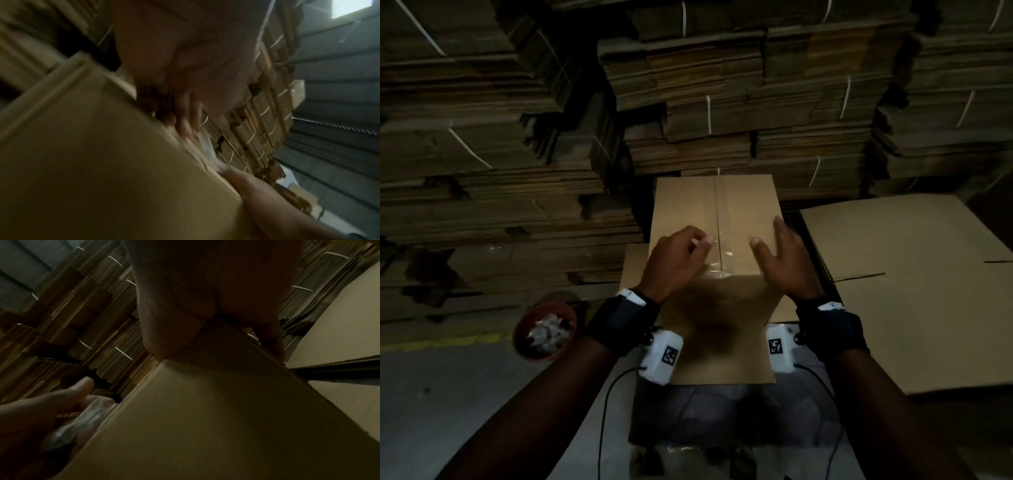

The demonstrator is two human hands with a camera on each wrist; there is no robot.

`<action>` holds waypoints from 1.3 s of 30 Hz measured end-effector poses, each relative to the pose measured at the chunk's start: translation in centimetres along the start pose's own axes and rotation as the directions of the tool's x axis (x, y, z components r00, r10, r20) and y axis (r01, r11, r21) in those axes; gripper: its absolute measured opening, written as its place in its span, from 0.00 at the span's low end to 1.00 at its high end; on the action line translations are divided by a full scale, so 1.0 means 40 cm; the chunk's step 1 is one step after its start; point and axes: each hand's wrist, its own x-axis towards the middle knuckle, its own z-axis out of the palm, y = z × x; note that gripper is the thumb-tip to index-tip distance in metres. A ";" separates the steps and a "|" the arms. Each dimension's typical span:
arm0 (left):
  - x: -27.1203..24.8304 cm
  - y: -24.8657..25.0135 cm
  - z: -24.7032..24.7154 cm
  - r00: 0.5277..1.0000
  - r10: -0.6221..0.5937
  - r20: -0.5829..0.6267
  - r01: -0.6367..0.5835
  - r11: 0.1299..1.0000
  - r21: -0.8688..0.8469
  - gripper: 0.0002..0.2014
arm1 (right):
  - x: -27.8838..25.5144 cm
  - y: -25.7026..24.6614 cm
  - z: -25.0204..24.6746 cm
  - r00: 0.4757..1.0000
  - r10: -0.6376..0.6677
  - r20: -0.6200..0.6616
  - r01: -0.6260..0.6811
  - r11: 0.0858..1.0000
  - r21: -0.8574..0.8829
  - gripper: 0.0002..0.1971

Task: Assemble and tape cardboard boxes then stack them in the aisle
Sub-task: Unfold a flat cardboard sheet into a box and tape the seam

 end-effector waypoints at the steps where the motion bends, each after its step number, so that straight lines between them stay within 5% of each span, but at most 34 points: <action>1: 0.009 0.008 -0.009 0.992 -0.012 0.128 0.009 1.000 0.029 0.14 | 0.000 0.000 0.002 1.000 0.001 -0.001 -0.001 1.000 -0.002 0.40; 3: 0.018 0.015 -0.015 0.940 0.018 0.340 -0.088 0.978 0.191 0.21 | 0.001 0.002 0.003 1.000 0.001 -0.004 -0.001 1.000 -0.003 0.39; 6: 0.025 -0.003 -0.006 0.902 0.114 0.416 -0.300 0.859 0.415 0.21 | 0.001 0.006 0.002 1.000 0.003 -0.002 -0.003 1.000 -0.001 0.40; 10: 0.049 -0.013 -0.023 0.932 0.189 0.308 -0.234 0.965 0.116 0.07 | 0.002 0.009 0.003 1.000 -0.003 -0.008 0.003 1.000 -0.014 0.40; 13: 0.083 0.009 -0.042 0.996 0.025 0.091 -0.006 0.981 -0.196 0.05 | 0.004 0.009 0.006 1.000 -0.010 -0.009 0.010 1.000 -0.013 0.40; 16: 0.136 0.023 -0.048 0.994 -0.084 0.073 0.107 0.903 -0.415 0.08 | 0.009 0.012 0.006 1.000 -0.018 -0.007 0.018 1.000 -0.017 0.40; 20: 0.210 0.001 -0.044 0.979 0.083 0.184 -0.064 0.992 -0.106 0.11 | 0.008 0.013 0.005 1.000 -0.022 -0.003 0.022 0.999 -0.023 0.40; 23: 0.237 -0.016 -0.023 0.952 0.168 0.254 -0.214 0.963 0.162 0.11 | 0.005 0.013 0.006 1.000 -0.014 -0.006 0.014 1.000 -0.013 0.40; 26: 0.247 -0.031 0.001 0.949 0.067 0.308 -0.187 0.905 0.381 0.09 | 0.001 0.012 0.004 1.000 -0.026 -0.011 0.026 1.000 -0.013 0.40; 30: 0.276 -0.016 -0.021 0.885 0.094 0.455 -0.249 0.923 0.293 0.04 | -0.001 0.009 0.002 0.999 -0.033 -0.016 0.033 0.999 -0.010 0.40; 33: 0.303 -0.001 -0.032 0.850 -0.071 0.521 -0.106 0.947 0.303 0.06 | 0.004 0.010 0.007 1.000 -0.028 -0.014 0.028 0.999 -0.017 0.40; 37: 0.332 0.014 -0.015 0.883 -0.155 0.442 -0.008 0.939 0.345 0.15 | 0.007 0.017 0.010 0.999 -0.039 -0.018 0.039 0.999 -0.010 0.40; 39: 0.360 0.025 -0.022 0.924 -0.122 0.363 -0.022 0.929 0.369 0.12 | 0.007 0.020 0.010 0.999 -0.036 -0.016 0.036 0.999 -0.008 0.40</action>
